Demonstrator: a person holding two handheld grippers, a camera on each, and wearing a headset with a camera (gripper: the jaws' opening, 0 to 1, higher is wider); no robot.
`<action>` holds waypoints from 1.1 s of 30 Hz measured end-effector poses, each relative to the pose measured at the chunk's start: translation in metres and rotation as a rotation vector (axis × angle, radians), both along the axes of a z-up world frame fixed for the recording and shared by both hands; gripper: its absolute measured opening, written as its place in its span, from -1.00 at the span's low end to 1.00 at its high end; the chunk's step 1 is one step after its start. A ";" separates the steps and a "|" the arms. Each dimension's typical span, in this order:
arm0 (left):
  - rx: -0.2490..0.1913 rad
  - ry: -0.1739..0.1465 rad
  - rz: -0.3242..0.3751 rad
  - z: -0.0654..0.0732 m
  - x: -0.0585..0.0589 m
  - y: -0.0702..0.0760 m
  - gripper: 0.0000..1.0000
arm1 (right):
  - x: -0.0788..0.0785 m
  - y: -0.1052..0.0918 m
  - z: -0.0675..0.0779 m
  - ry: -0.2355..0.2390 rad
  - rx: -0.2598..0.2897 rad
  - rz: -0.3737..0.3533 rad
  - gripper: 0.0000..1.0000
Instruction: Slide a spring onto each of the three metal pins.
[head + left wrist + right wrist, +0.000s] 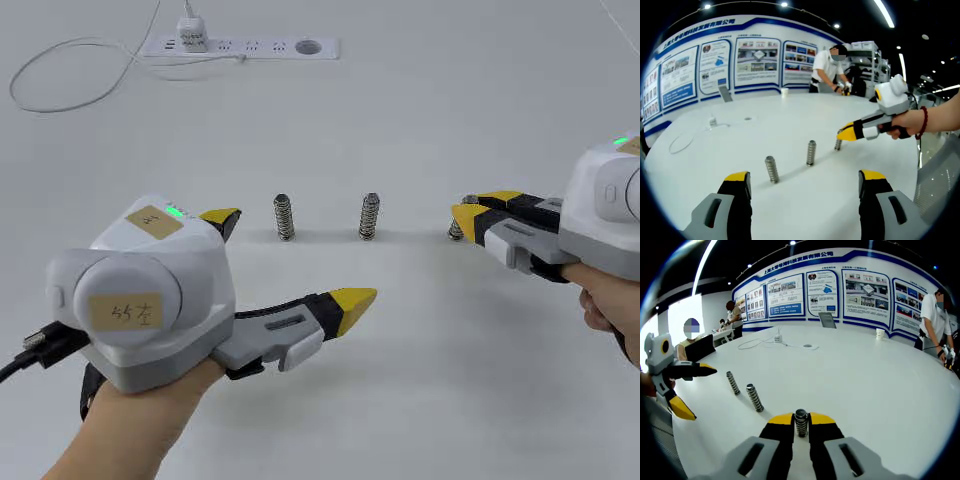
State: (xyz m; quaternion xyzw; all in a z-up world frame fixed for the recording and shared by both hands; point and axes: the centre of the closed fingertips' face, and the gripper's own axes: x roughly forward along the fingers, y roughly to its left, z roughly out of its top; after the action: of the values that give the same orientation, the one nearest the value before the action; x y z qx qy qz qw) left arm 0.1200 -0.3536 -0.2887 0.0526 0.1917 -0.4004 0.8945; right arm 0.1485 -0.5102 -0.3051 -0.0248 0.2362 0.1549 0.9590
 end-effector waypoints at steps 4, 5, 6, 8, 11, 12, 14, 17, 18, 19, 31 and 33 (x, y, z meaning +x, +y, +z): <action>0.006 0.005 0.006 -0.002 0.001 0.002 0.81 | 0.000 0.001 0.003 -0.010 0.008 -0.003 -0.68; 0.007 0.005 0.007 -0.002 0.002 0.003 0.80 | 0.000 0.001 0.005 -0.013 0.012 -0.004 -0.66; 0.008 0.004 0.009 -0.002 0.002 0.003 0.80 | 0.000 0.001 0.006 -0.017 0.015 -0.003 -0.65; 0.008 0.005 0.012 -0.001 0.003 0.004 0.80 | -0.001 0.002 0.009 -0.019 0.019 -0.003 -0.63; 0.005 0.005 0.017 0.001 0.004 0.005 0.80 | -0.002 0.003 0.013 -0.022 0.032 0.002 -0.57; 0.001 0.006 0.019 0.002 0.004 0.005 0.79 | -0.003 0.004 0.015 -0.020 0.037 0.005 -0.56; 0.000 0.012 0.023 0.002 0.005 0.006 0.78 | -0.005 0.004 0.017 -0.020 0.035 0.004 -0.52; 0.014 0.013 0.022 0.002 0.005 0.008 0.79 | -0.008 0.004 0.020 -0.023 0.039 0.005 -0.45; 0.017 0.012 0.022 0.002 0.005 0.009 0.79 | -0.010 0.004 0.022 -0.020 0.046 0.007 -0.42; 0.018 0.011 0.023 0.003 0.005 0.009 0.80 | -0.011 0.005 0.022 -0.020 0.050 0.009 -0.39; 0.022 0.004 0.029 0.016 0.003 0.016 0.83 | -0.031 0.007 0.030 -0.001 0.069 0.022 0.01; 0.024 0.002 0.026 0.018 0.001 0.017 0.82 | -0.035 0.008 0.031 0.007 0.076 0.024 0.06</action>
State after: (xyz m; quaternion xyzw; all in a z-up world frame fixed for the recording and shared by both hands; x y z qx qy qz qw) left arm 0.1211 -0.3362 -0.2705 0.0603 0.1978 -0.3866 0.8988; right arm 0.1136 -0.5025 -0.2745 0.0093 0.2330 0.1756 0.9564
